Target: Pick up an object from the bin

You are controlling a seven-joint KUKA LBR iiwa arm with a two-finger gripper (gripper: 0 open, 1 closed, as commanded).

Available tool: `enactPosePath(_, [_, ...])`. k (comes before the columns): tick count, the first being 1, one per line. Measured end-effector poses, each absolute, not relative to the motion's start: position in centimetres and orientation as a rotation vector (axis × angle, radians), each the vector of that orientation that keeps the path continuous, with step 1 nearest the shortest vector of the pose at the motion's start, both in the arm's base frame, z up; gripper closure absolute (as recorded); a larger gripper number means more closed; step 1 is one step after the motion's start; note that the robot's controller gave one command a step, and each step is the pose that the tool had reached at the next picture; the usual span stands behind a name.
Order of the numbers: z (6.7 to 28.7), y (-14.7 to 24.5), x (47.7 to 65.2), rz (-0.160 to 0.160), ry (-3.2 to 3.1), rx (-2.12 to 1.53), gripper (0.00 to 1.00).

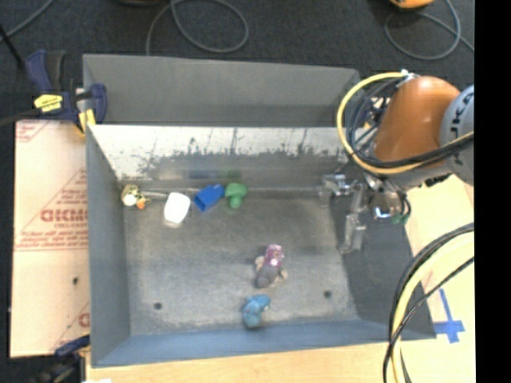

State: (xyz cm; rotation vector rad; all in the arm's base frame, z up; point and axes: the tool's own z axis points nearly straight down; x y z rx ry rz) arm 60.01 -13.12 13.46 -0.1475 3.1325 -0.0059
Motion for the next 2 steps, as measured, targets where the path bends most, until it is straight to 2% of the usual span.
enactPosePath(1, [9.6, -11.4, 58.4, 0.0, 3.135, -0.228, 0.0])
enactPosePath(2, [9.3, -9.5, 58.4, -0.003, 3.138, 0.032, 0.0])
